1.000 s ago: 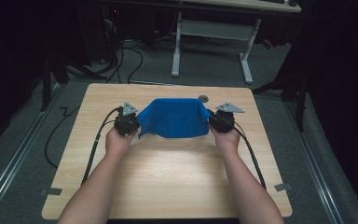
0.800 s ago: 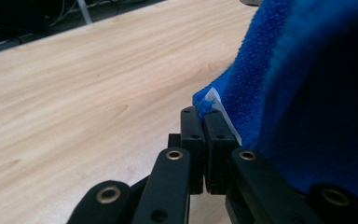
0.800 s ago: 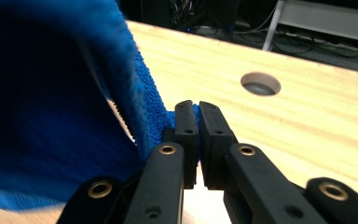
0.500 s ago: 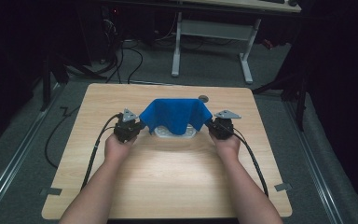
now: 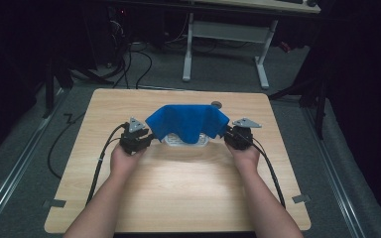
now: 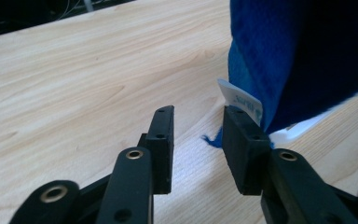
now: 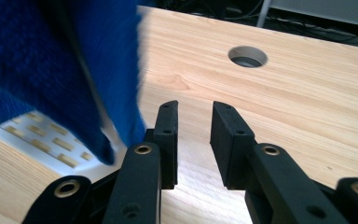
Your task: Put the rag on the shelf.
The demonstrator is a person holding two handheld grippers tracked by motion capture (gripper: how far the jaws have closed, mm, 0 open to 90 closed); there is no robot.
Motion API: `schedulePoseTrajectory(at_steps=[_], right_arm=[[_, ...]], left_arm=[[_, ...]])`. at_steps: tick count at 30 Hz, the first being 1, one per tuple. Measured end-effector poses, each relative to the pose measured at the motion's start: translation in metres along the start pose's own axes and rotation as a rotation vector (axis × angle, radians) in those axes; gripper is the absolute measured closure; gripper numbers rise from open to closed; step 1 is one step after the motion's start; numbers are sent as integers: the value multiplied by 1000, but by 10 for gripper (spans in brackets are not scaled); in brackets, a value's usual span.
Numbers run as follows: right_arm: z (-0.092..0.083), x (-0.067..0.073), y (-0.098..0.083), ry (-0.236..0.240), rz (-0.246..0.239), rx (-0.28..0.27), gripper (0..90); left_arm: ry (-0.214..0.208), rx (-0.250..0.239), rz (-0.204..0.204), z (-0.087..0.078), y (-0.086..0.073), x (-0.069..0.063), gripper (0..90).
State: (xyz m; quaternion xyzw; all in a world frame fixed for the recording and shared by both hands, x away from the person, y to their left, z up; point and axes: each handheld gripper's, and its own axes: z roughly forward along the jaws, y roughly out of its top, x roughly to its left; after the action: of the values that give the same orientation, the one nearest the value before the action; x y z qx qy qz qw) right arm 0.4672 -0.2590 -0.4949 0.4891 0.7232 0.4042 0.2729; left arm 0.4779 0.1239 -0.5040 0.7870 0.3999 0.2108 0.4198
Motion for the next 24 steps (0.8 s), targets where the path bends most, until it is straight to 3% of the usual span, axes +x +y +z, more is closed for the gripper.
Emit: schedulePoseTrajectory(at_steps=[5, 8, 14, 17, 24], right_arm=[[-7, -3, -1, -12, -8, 7, 704], [-11, -5, -3, -23, -2, -12, 699], [-14, -11, -12, -40, 9, 18, 679], [-18, -13, -15, -49, 18, 0, 675], [-24, -16, -22, -57, 10, 22, 642]], left_arm=[[6, 21, -4, -2, -4, -1, 627], [4, 6, -3, -5, -5, -3, 628], [12, -6, -13, -10, -9, -7, 621], [21, -7, -8, -13, -11, -9, 605], [28, -3, -19, -19, -17, -10, 591]])
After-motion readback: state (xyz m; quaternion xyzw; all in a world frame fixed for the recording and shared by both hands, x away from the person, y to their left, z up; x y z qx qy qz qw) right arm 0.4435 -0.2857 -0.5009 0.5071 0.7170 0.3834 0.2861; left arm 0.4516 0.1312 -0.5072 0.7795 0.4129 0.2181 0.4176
